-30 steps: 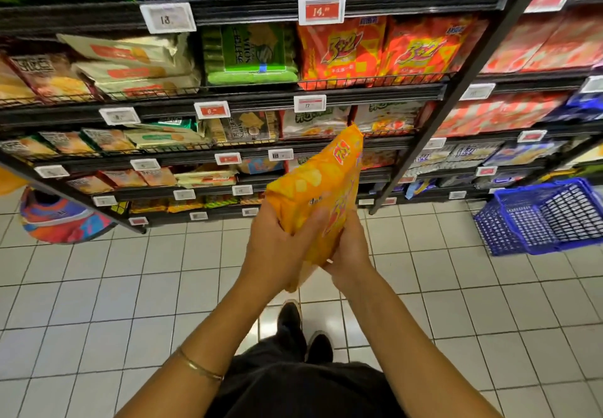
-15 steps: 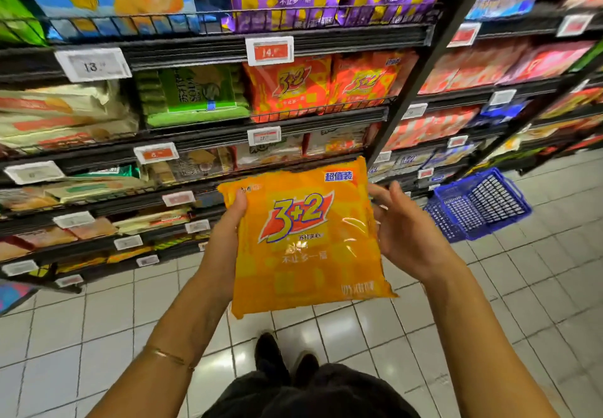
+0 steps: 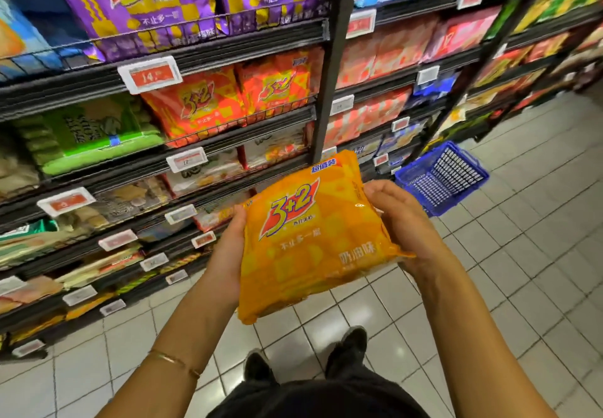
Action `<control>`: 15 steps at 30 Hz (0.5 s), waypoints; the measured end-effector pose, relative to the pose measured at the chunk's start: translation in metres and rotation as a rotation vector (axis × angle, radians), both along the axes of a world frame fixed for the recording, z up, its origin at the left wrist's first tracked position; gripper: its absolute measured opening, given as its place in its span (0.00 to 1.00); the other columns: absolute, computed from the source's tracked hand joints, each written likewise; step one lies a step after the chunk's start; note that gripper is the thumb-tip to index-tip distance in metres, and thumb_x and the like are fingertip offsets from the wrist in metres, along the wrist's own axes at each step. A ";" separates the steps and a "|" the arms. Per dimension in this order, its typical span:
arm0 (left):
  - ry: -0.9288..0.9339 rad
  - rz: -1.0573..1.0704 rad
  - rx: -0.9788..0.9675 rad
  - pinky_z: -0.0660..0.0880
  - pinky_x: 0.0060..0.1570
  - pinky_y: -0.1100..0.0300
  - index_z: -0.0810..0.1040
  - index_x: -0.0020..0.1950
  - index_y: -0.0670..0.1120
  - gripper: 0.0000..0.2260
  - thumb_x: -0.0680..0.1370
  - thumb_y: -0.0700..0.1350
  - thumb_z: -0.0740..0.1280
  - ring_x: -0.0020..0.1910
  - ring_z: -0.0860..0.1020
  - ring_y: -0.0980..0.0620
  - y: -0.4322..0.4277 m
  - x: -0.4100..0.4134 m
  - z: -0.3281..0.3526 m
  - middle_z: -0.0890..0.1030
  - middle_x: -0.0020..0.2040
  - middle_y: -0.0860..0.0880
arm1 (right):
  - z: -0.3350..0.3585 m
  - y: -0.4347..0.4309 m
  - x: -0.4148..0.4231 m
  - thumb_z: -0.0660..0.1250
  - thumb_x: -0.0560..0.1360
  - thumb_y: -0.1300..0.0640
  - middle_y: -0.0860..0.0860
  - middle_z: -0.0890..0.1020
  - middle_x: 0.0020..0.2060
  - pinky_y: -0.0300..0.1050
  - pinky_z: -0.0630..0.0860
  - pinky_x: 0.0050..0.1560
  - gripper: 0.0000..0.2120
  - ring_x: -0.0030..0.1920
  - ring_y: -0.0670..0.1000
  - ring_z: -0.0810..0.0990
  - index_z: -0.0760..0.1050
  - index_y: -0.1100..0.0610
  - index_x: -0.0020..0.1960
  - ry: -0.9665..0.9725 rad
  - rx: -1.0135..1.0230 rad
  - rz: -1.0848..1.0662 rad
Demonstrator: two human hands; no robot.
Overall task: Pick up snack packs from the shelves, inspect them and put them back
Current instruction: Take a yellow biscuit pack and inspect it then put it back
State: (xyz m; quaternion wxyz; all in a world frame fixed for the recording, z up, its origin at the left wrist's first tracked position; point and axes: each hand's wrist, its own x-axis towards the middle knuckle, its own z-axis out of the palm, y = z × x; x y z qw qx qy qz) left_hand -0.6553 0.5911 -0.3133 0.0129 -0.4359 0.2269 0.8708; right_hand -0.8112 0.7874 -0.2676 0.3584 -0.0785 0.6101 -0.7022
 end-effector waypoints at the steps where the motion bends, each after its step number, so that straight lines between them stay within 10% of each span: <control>1: 0.002 -0.025 0.002 0.81 0.40 0.32 0.85 0.60 0.51 0.29 0.77 0.72 0.62 0.51 0.85 0.30 0.010 -0.013 0.003 0.86 0.58 0.38 | 0.000 0.013 -0.011 0.71 0.75 0.51 0.49 0.85 0.36 0.43 0.81 0.34 0.05 0.36 0.47 0.85 0.82 0.51 0.42 -0.019 -0.008 -0.020; 7: 0.148 -0.186 -0.058 0.83 0.47 0.36 0.87 0.60 0.48 0.25 0.79 0.65 0.64 0.59 0.84 0.34 0.073 -0.098 0.022 0.84 0.63 0.39 | -0.002 0.102 -0.082 0.75 0.74 0.43 0.53 0.88 0.44 0.50 0.83 0.41 0.09 0.43 0.53 0.88 0.88 0.48 0.44 -0.149 -0.003 -0.158; 15: 0.320 -0.376 -0.182 0.84 0.50 0.43 0.89 0.56 0.51 0.23 0.78 0.64 0.62 0.57 0.86 0.41 0.163 -0.207 0.055 0.86 0.60 0.43 | -0.038 0.208 -0.131 0.51 0.86 0.68 0.57 0.74 0.40 0.35 0.74 0.20 0.15 0.31 0.51 0.81 0.70 0.58 0.44 -0.459 -0.057 -0.452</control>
